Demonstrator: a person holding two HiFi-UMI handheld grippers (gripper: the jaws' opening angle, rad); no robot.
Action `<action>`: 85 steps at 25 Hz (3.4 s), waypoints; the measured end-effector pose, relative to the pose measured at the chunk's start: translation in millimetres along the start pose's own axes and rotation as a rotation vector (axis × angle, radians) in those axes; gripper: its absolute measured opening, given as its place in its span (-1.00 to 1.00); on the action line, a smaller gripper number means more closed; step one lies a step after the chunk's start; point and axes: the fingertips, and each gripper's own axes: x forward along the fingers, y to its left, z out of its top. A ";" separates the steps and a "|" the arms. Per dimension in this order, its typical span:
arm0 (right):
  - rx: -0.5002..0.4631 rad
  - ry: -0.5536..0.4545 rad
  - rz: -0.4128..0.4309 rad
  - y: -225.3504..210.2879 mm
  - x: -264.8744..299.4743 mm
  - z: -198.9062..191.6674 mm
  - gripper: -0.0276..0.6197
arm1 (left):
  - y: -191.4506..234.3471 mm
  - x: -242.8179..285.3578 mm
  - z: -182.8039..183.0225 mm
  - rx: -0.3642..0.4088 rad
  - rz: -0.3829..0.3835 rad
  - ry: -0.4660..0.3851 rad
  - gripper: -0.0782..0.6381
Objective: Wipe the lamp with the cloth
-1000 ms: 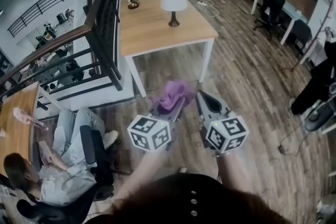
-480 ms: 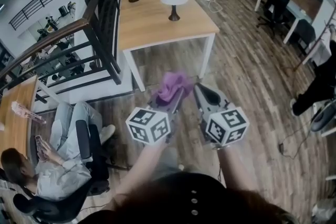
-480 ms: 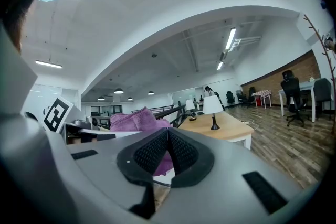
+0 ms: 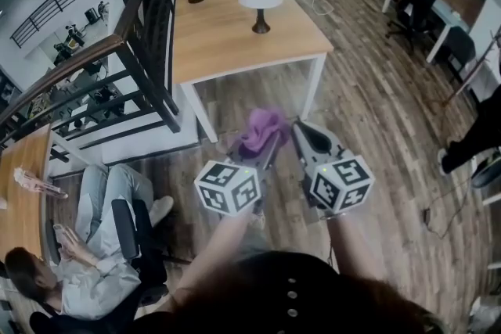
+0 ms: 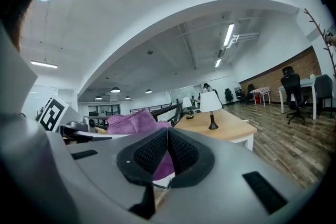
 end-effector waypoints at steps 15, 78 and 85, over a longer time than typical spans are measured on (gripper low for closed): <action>-0.006 -0.014 -0.037 -85.1 188.5 45.2 -0.88 | 154.7 123.6 87.1 0.026 -0.036 -0.017 -0.61; 0.016 0.002 0.101 -324.4 512.7 111.3 -0.88 | 389.3 411.5 198.7 0.014 0.086 -0.043 -0.61; 0.022 0.001 0.107 -313.6 520.9 114.3 -0.88 | 395.8 405.6 205.9 0.017 0.080 -0.034 -0.61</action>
